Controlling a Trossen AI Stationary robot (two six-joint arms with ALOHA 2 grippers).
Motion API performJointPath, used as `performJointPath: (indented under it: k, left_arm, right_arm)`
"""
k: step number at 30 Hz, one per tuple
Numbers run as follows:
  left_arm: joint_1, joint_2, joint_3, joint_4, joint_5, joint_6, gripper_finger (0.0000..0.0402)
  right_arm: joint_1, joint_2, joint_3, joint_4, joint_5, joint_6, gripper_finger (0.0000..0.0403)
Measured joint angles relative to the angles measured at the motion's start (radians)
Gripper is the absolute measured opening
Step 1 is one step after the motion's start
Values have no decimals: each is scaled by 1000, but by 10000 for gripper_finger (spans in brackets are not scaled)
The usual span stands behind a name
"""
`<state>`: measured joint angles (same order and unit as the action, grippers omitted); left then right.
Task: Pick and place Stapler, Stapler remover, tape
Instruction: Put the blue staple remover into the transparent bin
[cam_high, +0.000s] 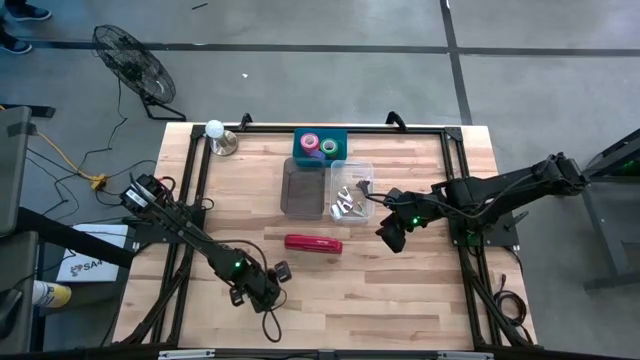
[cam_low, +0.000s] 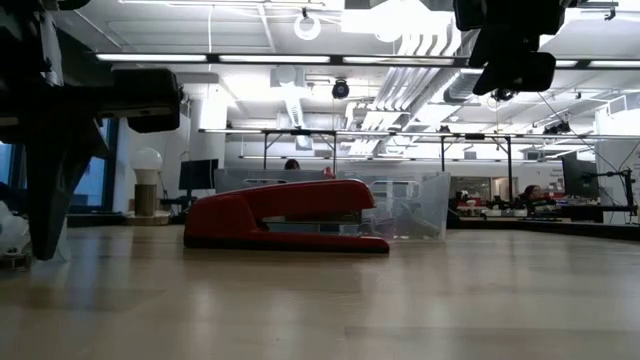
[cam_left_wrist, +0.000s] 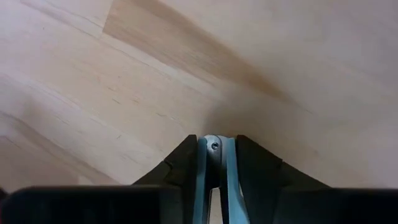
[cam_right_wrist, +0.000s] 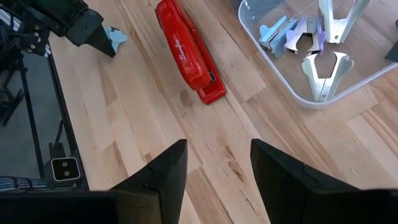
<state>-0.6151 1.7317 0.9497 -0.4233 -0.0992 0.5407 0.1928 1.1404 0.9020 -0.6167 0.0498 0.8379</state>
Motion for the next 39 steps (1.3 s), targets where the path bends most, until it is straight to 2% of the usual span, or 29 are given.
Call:
performJointPath:
  k: [10, 20, 23, 33, 39]
  left_arm:
    - [1, -18, -4, -5, -50, -3, 80]
    - [6, -18, 57, -40, -207, -112, 80]
    - [24, -18, 88, -35, -218, -188, 80]
    - [87, -20, 271, -83, -339, -425, 80]
    - [123, -20, 437, -77, -479, -495, 80]
  right_arm:
    - [0, 0, 0, 0, 0, 0, 167]
    - [0, 0, 0, 0, -6, -102, 167]
    - [0, 0, 0, 0, -17, -144, 167]
    - [0, 0, 0, 0, -78, -293, 167]
    - [0, 0, 0, 13, -86, -436, 167]
